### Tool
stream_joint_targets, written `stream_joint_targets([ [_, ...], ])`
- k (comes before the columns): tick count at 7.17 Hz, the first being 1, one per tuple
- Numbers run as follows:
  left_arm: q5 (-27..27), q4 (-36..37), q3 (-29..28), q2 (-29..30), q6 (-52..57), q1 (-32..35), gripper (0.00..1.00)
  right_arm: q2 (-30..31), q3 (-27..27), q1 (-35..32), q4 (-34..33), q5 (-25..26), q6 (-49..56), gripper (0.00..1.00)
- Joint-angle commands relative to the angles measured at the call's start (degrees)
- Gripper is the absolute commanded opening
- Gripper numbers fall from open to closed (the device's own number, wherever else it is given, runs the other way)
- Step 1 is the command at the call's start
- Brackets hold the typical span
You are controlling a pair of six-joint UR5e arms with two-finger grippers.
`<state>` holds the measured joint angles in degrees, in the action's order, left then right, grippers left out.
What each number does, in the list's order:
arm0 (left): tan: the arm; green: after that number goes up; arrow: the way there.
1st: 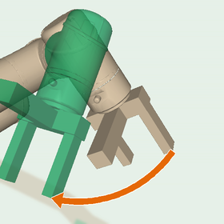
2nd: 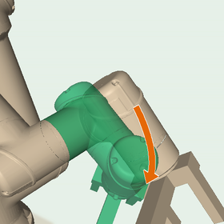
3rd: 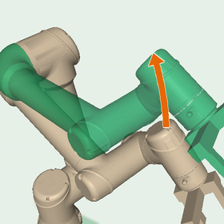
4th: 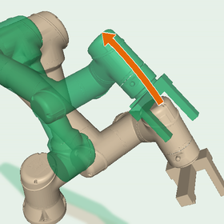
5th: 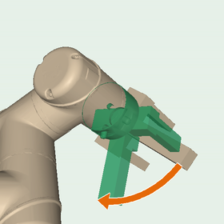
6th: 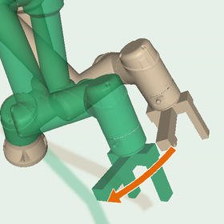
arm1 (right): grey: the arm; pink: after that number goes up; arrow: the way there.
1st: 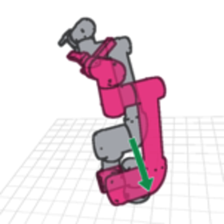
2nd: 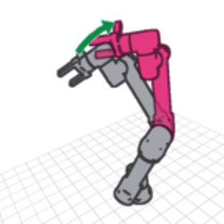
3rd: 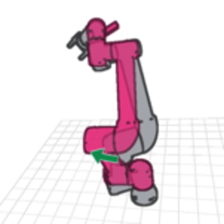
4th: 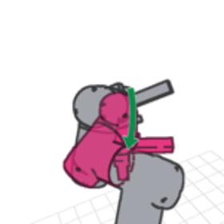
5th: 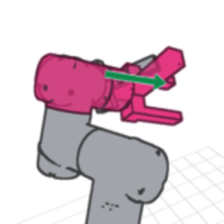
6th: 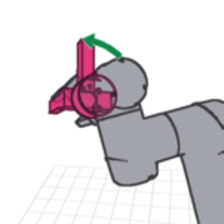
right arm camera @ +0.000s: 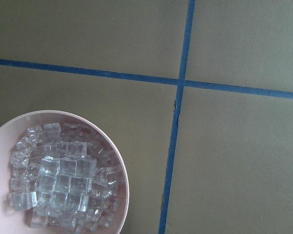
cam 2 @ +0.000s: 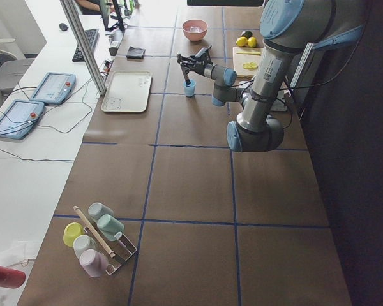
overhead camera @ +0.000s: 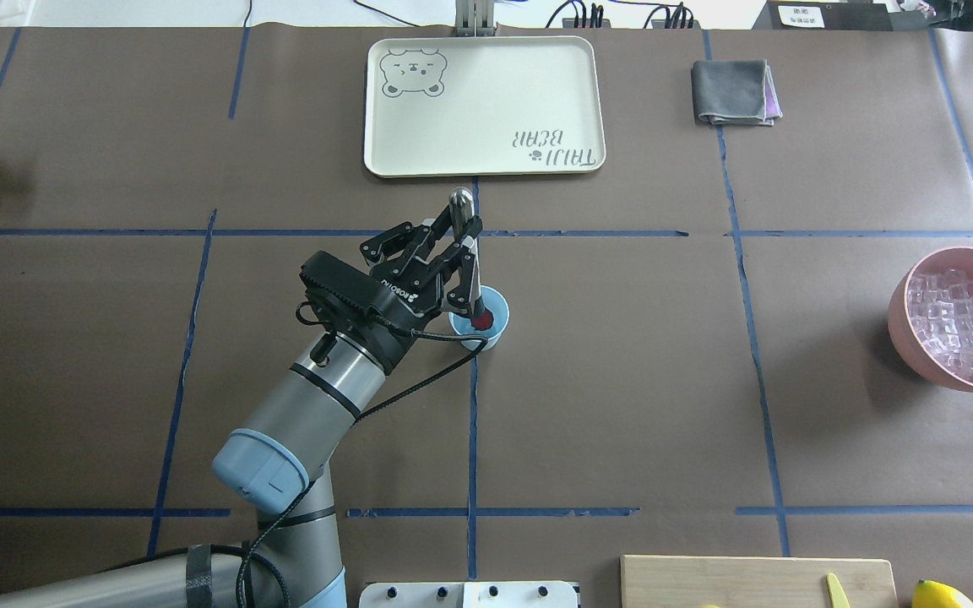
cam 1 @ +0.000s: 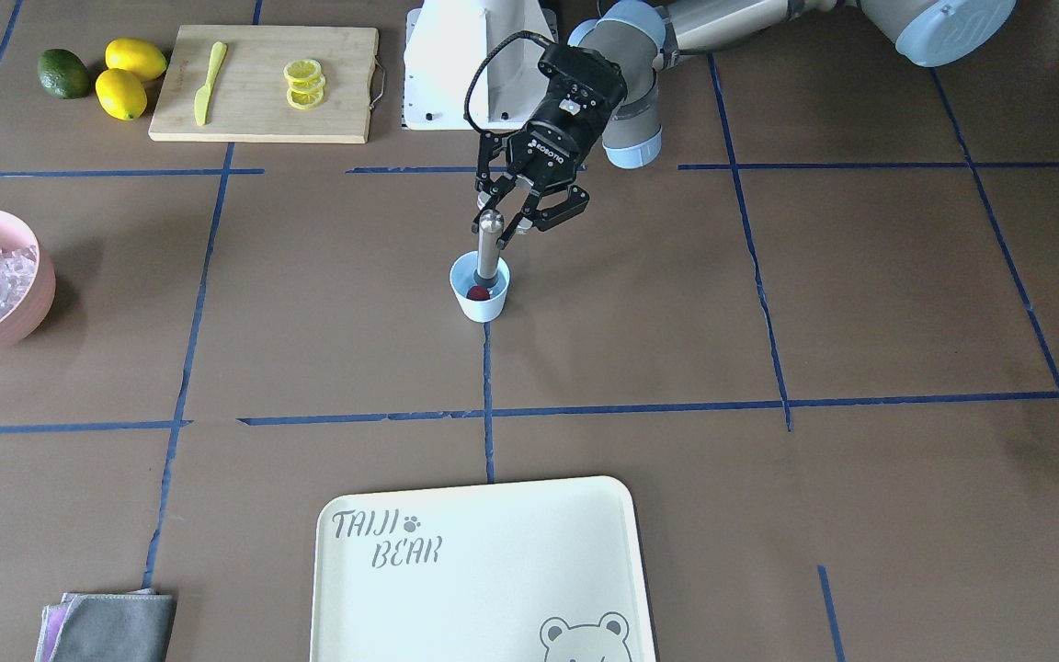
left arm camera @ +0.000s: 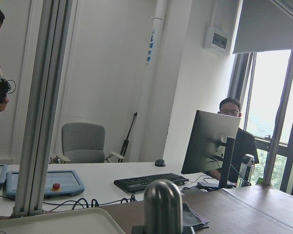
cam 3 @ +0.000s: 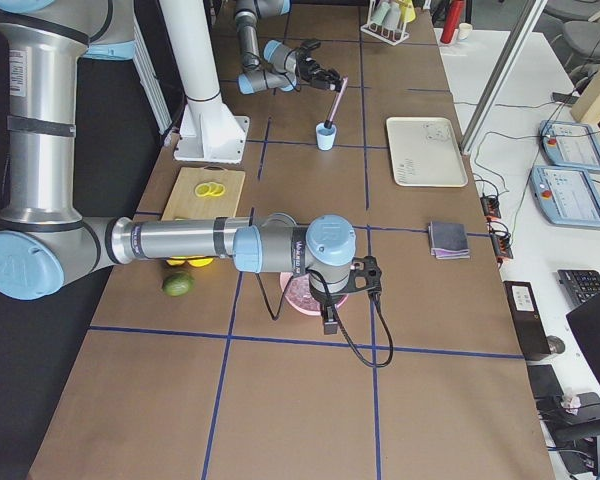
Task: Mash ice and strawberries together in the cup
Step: 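Lower the muddler into the cup and press the contents with the left gripper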
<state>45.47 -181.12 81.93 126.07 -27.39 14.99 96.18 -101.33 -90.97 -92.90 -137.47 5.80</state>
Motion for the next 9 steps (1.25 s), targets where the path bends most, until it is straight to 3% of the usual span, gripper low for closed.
stream_joint_targets([
  [1,-1.6,-0.64,-1.68,0.75,-0.03,-1.45,0.0,0.06,0.08,0.0,0.0,0.09,0.0,0.99],
  [9,-2.75,-0.55,-2.13,1.02,0.05,-2.25,0.0,0.06,0.25,-0.09,0.0,0.09,0.0,0.99],
])
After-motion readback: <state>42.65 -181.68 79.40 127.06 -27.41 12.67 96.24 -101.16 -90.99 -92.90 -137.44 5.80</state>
